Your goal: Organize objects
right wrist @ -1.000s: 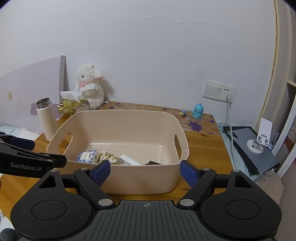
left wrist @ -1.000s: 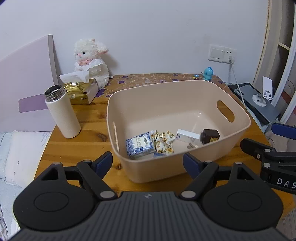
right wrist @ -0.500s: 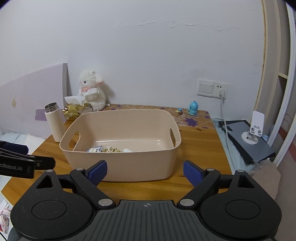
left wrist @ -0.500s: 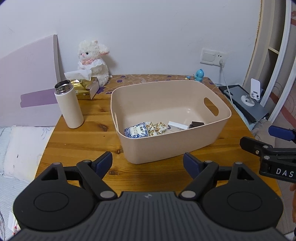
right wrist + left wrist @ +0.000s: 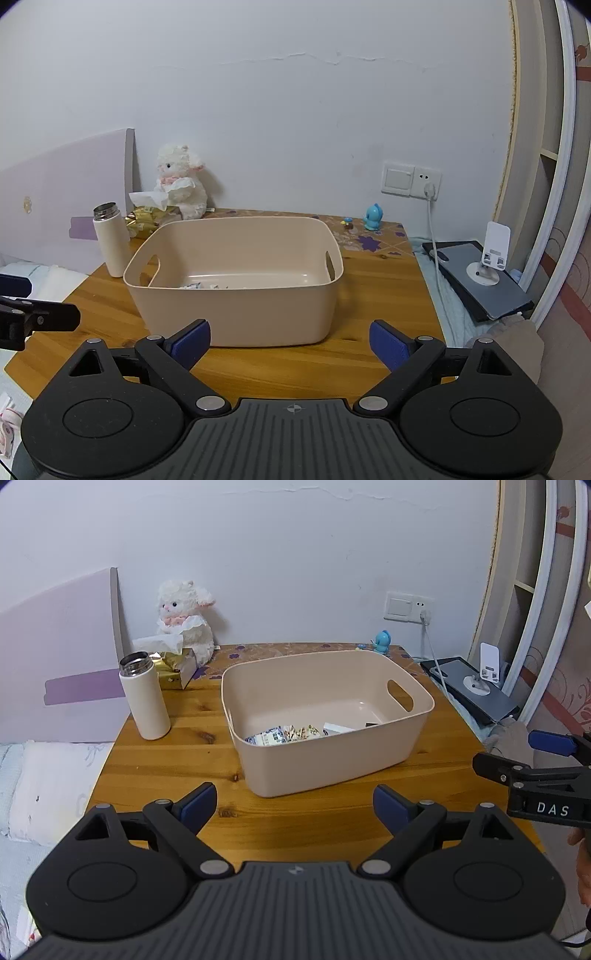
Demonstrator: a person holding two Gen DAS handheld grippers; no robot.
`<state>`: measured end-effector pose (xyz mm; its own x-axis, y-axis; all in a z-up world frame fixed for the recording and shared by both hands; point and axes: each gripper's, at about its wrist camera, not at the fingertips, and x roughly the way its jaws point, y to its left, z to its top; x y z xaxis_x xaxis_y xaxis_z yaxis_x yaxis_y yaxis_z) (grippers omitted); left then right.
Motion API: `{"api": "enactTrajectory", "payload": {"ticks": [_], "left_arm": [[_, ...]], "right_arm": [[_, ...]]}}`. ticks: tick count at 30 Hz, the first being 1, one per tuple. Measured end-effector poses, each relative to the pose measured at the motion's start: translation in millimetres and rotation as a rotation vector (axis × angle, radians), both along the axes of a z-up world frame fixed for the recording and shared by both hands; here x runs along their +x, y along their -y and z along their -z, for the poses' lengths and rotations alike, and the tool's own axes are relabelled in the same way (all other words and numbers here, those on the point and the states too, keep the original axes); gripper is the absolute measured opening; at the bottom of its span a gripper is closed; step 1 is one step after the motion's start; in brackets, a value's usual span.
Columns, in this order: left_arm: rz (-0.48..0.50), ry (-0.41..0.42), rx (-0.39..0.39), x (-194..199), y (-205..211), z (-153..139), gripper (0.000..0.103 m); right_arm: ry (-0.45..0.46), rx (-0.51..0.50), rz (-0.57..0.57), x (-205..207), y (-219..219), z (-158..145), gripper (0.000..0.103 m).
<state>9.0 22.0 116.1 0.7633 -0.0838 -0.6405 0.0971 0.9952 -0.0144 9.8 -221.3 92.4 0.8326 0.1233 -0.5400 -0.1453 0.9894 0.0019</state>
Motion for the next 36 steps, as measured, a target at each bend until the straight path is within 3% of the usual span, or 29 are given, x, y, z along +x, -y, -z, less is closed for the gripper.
{"api": "enactTrajectory", "payload": {"ticks": [11, 16, 36], "left_arm": [[-0.011, 0.039, 0.0, -24, -5, -8, 0.092], [0.005, 0.048, 0.003, -31, -4, -9, 0.096], [0.03, 0.041, 0.024, -42, -4, -3, 0.097]], "right_arm": [[0.02, -0.002, -0.009, -22, 0, -4, 0.103], [0.006, 0.004, 0.002, -24, 4, -1, 0.103], [-0.032, 0.03, 0.044, -21, 23, 9, 0.103]]}}
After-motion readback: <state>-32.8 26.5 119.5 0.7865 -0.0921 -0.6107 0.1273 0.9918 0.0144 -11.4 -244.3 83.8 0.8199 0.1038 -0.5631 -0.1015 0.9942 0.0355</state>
